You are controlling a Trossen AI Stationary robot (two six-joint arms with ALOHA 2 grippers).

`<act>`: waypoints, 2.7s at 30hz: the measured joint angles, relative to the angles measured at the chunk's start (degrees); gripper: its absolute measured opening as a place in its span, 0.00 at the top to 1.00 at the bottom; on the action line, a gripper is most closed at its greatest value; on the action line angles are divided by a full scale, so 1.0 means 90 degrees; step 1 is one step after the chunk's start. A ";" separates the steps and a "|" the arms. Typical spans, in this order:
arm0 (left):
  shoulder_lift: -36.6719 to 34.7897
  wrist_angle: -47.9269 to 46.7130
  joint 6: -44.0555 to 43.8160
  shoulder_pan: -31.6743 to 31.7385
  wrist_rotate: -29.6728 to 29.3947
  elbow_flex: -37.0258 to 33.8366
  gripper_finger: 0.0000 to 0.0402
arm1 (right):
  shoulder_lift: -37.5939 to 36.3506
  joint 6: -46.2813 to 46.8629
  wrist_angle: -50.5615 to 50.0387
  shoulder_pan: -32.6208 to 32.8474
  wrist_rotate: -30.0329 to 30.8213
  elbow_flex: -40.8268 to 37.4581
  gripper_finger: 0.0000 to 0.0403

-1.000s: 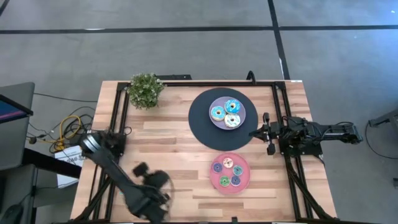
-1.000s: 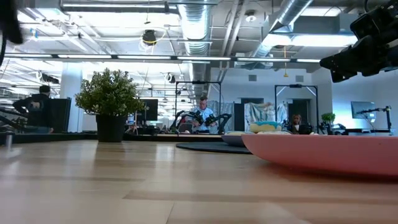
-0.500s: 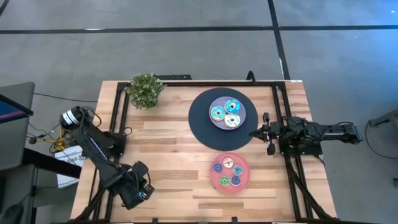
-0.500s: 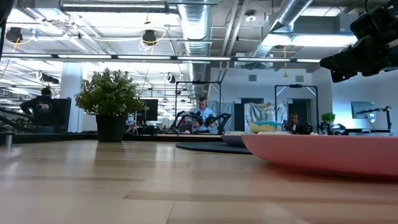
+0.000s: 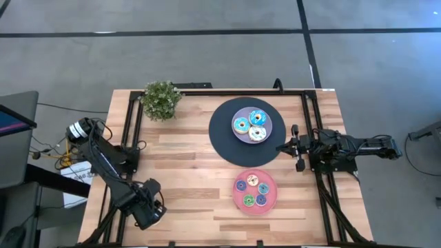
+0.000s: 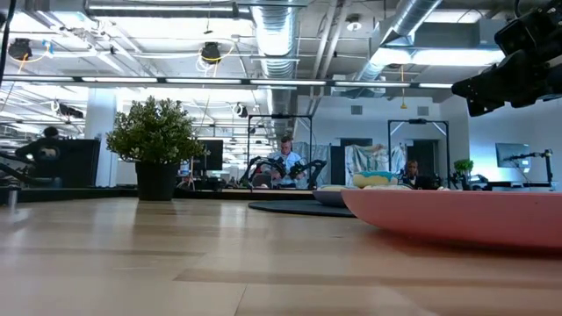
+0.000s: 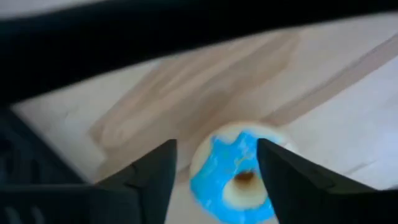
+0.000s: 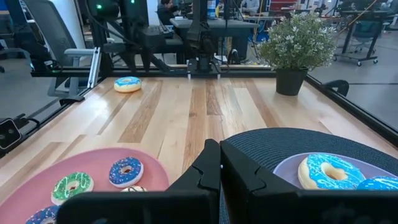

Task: Pick & Place donuts
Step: Put the big blue donut into the purple plate

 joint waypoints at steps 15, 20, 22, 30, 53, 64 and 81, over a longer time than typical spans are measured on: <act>0.0223 0.0229 -0.0187 -0.0552 0.0700 0.0007 0.32 | 0.0000 0.0001 0.0000 0.0002 0.0002 0.0000 1.00; 0.0522 0.0423 -0.0088 -0.0583 0.0706 0.0007 0.32 | 0.0000 0.0000 0.0002 0.0000 0.0000 0.0000 1.00; 0.0618 0.0487 0.0020 -0.0583 0.0719 0.0007 0.32 | 0.0000 0.0001 0.0001 0.0001 0.0002 0.0000 1.00; 0.1008 0.0685 0.0338 -0.0602 0.0788 0.0007 0.32 | 0.0000 0.0000 0.0002 0.0000 0.0000 0.0000 1.00; 0.1127 0.0821 0.0495 -0.0557 0.0929 0.0017 0.58 | 0.0002 0.0000 0.0002 0.0002 0.0000 0.0000 1.00; 0.1127 0.0532 0.0954 -0.0216 0.0918 0.0385 0.69 | 0.0002 0.0001 0.0002 0.0001 0.0000 0.0000 1.00; 0.1122 0.0963 0.4008 0.2485 0.0542 0.1315 0.70 | 0.0002 0.0000 0.0002 0.0002 0.0000 0.0000 1.00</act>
